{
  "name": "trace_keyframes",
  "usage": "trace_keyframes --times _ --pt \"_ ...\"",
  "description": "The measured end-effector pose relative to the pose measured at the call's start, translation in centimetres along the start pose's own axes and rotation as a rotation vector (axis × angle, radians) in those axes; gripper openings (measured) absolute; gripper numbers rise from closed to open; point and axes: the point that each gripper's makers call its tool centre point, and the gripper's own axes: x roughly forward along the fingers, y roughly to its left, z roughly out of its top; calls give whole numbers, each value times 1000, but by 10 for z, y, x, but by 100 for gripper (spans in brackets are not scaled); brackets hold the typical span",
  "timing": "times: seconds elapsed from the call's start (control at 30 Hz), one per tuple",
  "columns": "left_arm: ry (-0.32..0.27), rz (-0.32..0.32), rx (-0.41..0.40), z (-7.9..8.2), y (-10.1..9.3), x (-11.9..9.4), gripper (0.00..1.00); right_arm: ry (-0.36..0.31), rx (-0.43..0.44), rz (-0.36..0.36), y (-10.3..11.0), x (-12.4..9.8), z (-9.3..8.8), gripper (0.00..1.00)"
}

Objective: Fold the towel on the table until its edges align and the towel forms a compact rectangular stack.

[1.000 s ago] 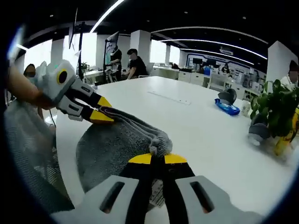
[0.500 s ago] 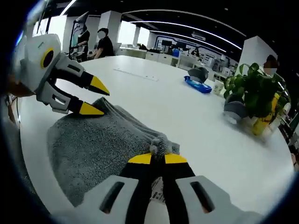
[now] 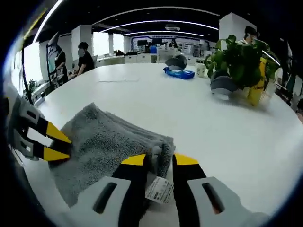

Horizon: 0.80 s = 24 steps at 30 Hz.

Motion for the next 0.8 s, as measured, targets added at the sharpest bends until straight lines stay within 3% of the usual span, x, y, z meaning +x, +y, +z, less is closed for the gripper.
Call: trace_keyframes --times 0.07,0.13,0.2,0.23,0.27,0.3,0.37,0.4,0.43,0.53,0.6,0.8 --pt "3 17 -84 0 5 -2 10 -50 -18 -28 -8 -14 16 25" --pt "2 13 -77 1 5 -2 10 -91 -69 -8 -8 -27 33 30" --pt "3 13 -58 1 4 -2 10 -118 -106 50 3 -33 41 27" --pt "9 19 -57 2 4 -3 10 -110 -141 191 31 -40 41 27" --pt "12 22 -58 2 4 -3 10 -98 -153 276 47 -42 38 27" --pt "16 30 -63 1 4 -3 10 -42 -163 399 71 -47 25 29" --pt "22 39 -67 1 3 -4 10 105 -249 503 91 -52 -10 27" --pt "26 46 -65 1 3 -5 10 118 -267 492 90 -52 -15 23" --pt "29 48 -66 1 3 -5 10 197 -329 489 88 -51 -37 22" --pt "35 41 -95 -1 -1 -12 10 259 -364 480 78 -47 -59 31" --pt "42 43 -89 -4 -4 -17 10 222 -320 494 80 -44 -50 31" --pt "33 47 -137 -14 -11 -31 9 220 -418 568 93 -38 -52 31"
